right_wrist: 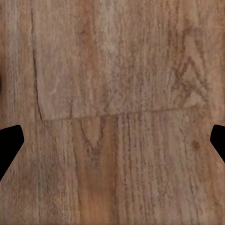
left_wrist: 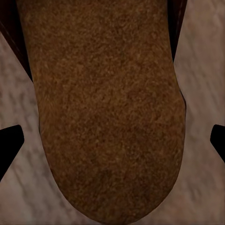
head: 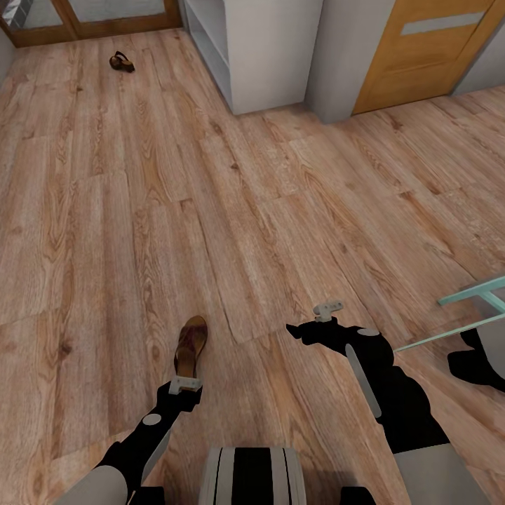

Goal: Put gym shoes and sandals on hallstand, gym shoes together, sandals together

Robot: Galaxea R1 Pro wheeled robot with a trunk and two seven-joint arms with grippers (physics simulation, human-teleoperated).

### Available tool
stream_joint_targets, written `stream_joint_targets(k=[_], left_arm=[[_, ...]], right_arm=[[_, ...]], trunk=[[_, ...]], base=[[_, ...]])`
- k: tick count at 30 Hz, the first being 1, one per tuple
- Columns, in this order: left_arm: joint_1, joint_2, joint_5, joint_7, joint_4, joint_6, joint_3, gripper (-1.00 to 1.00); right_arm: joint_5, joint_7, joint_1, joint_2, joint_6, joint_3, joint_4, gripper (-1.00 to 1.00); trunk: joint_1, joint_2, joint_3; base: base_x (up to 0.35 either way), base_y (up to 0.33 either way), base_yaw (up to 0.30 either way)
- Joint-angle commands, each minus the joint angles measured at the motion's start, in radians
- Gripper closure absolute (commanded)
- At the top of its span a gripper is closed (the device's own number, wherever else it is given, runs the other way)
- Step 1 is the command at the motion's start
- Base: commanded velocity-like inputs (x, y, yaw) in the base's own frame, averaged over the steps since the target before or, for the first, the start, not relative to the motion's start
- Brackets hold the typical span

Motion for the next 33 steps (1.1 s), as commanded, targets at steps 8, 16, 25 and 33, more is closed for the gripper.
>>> stream_joint_targets(k=[8,16,25,33], left_arm=[[0.0,0.0,-0.005,0.002,0.001,-0.003,-0.002,-1.0],[0.001,0.001,-0.004,0.002,0.001,-0.005,-0.003,1.0],[0.002,0.0,0.001,0.002,0.0,-0.008,-0.005,1.0],[0.003,0.001,0.001,0.001,-0.001,-0.01,-0.006,1.0]], right_arm=[[-0.005,-0.001,0.0,-0.001,0.005,0.001,-0.001,-1.0],[-0.005,-0.001,-0.001,-0.001,0.005,0.001,0.001,-1.0],[-0.005,-0.001,0.0,-0.001,0.005,0.001,0.001,-1.0],[-0.005,-0.001,0.0,-0.001,0.005,0.001,0.002,-1.0]], trunk=[[0.0,0.0,0.0],[0.0,0.0,0.0],[0.0,0.0,0.0],[0.0,0.0,0.0]], base=[[0.0,0.0,0.0],[0.0,0.0,0.0],[0.0,0.0,0.0],[0.0,0.0,0.0]])
